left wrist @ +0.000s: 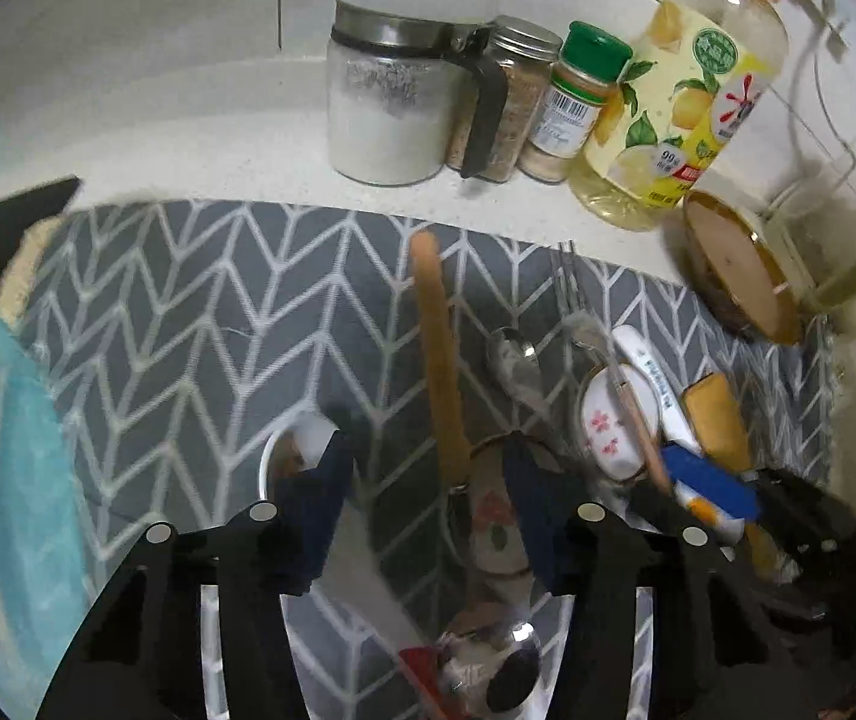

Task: Organize utensils
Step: 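Grasp a wooden-handled utensil with the left tool while the right tool grasps the fork, then carry the utensil and fork into the blue basin and open both tools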

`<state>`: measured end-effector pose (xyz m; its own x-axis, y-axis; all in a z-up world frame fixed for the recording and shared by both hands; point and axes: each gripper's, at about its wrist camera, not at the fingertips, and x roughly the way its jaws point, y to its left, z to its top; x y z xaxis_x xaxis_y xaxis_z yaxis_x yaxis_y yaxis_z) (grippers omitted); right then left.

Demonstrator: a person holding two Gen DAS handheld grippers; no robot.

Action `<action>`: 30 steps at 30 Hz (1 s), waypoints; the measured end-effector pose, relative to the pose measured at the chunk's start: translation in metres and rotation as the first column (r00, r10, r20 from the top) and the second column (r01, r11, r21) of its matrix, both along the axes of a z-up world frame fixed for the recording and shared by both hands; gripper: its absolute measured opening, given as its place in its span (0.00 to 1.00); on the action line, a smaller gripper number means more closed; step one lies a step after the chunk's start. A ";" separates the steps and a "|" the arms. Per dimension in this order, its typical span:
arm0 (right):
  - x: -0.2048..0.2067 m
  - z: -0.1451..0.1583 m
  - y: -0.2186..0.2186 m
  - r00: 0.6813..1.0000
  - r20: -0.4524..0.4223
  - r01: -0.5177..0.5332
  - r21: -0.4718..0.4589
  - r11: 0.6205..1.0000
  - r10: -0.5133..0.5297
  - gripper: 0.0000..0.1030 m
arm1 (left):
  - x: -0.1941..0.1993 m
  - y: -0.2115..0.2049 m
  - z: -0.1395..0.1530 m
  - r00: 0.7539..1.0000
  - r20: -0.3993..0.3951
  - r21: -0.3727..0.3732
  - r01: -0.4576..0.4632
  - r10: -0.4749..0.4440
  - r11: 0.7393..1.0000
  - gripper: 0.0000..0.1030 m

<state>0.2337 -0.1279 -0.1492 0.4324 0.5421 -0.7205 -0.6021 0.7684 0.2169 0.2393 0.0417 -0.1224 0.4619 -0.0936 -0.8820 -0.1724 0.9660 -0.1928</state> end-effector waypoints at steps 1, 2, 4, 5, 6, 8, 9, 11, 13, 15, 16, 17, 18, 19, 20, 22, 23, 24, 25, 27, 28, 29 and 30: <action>0.002 -0.001 0.001 1.000 -0.006 -0.005 0.000 1.000 0.005 0.28 | 0.001 0.001 0.000 1.000 0.002 -0.012 -0.002 0.002 1.000 0.45; 0.003 -0.002 0.003 1.000 -0.013 -0.011 -0.002 1.000 0.011 0.28 | 0.002 0.000 -0.001 1.000 0.004 -0.035 0.002 -0.002 0.999 0.34; 0.002 -0.002 0.002 1.000 -0.016 -0.015 -0.001 1.000 0.015 0.23 | 0.006 -0.002 -0.003 1.000 -0.018 -0.065 0.011 -0.013 0.998 0.16; 0.001 -0.002 -0.002 0.999 -0.038 -0.013 0.016 1.000 0.013 0.17 | 0.007 -0.003 -0.004 1.000 -0.028 -0.062 0.010 -0.012 0.998 0.12; 0.001 -0.002 -0.006 0.998 -0.057 -0.004 0.035 0.999 0.006 0.11 | 0.006 -0.002 -0.003 0.999 -0.039 -0.081 0.008 -0.011 0.997 0.10; -0.002 0.000 -0.015 0.996 -0.084 0.017 0.071 0.997 -0.011 0.09 | -0.002 0.001 0.002 0.999 -0.044 -0.122 -0.003 -0.002 0.993 0.10; -0.005 0.002 -0.021 0.995 -0.093 0.036 0.094 0.995 -0.027 0.09 | -0.008 0.004 0.010 1.000 -0.028 -0.144 -0.005 0.001 0.990 0.10; -0.011 0.007 -0.032 0.989 -0.137 0.079 0.148 0.986 -0.058 0.09 | -0.019 0.003 0.024 1.000 0.008 -0.142 0.012 -0.011 0.990 0.10; -0.017 0.012 -0.041 0.979 -0.190 0.119 0.208 0.971 -0.080 0.09 | -0.027 0.001 0.037 0.999 0.022 -0.134 0.031 -0.028 0.991 0.10; -0.026 0.015 -0.053 0.959 -0.268 0.170 0.291 0.942 -0.090 0.09 | -0.039 0.005 0.049 0.998 0.040 -0.152 0.046 -0.040 0.987 0.09; -0.030 0.015 -0.059 0.947 -0.305 0.199 0.326 0.924 -0.096 0.09 | -0.044 0.005 0.055 0.998 0.049 -0.161 0.058 -0.050 0.985 0.09; -0.034 0.013 -0.064 0.931 -0.352 0.231 0.357 0.905 -0.098 0.09 | -0.049 0.004 0.061 0.996 0.055 -0.171 0.073 -0.065 0.983 0.09; -0.037 0.011 -0.066 0.918 -0.382 0.253 0.367 0.895 -0.103 0.09 | -0.050 0.005 0.066 0.995 0.059 -0.178 0.085 -0.076 0.980 0.09; -0.042 0.010 -0.069 0.906 -0.409 0.279 0.376 0.884 -0.112 0.09 | -0.054 0.007 0.071 0.995 0.066 -0.180 0.091 -0.080 0.979 0.09; -0.047 0.011 -0.072 0.900 -0.419 0.294 0.383 0.876 -0.119 0.09 | -0.056 0.007 0.073 0.994 0.071 -0.181 0.095 -0.083 0.979 0.09; -0.054 0.015 -0.074 0.901 -0.413 0.307 0.384 0.871 -0.136 0.09 | -0.064 0.011 0.085 0.992 0.096 -0.190 0.104 -0.087 0.976 0.09; -0.058 0.020 -0.076 0.903 -0.404 0.314 0.388 0.866 -0.146 0.09 | -0.068 0.014 0.090 0.991 0.107 -0.195 0.102 -0.082 0.975 0.09; -0.060 0.025 -0.076 0.904 -0.400 0.317 0.392 0.863 -0.150 0.09 | -0.073 0.018 0.096 0.990 0.117 -0.199 0.105 -0.082 0.974 0.09; -0.062 0.032 -0.076 0.908 -0.390 0.317 0.398 0.861 -0.154 0.09 | -0.077 0.021 0.103 0.989 0.129 -0.195 0.101 -0.076 0.976 0.09; -0.065 0.049 -0.074 0.918 -0.362 0.310 0.406 0.860 -0.160 0.09 | -0.084 0.029 0.118 0.984 0.158 -0.200 0.108 -0.077 0.974 0.09; -0.067 0.060 -0.072 0.927 -0.343 0.298 0.419 0.858 -0.155 0.09 | -0.088 0.035 0.130 0.981 0.180 -0.214 0.113 -0.074 0.970 0.09; -0.068 0.076 -0.066 0.937 -0.317 0.280 0.433 0.857 -0.147 0.09 | -0.092 0.041 0.139 0.978 0.195 -0.217 0.117 -0.075 0.969 0.09; -0.069 0.087 -0.061 0.945 -0.297 0.265 0.444 0.856 -0.138 0.09 | -0.101 0.051 0.157 0.972 0.221 -0.199 0.123 -0.078 0.972 0.09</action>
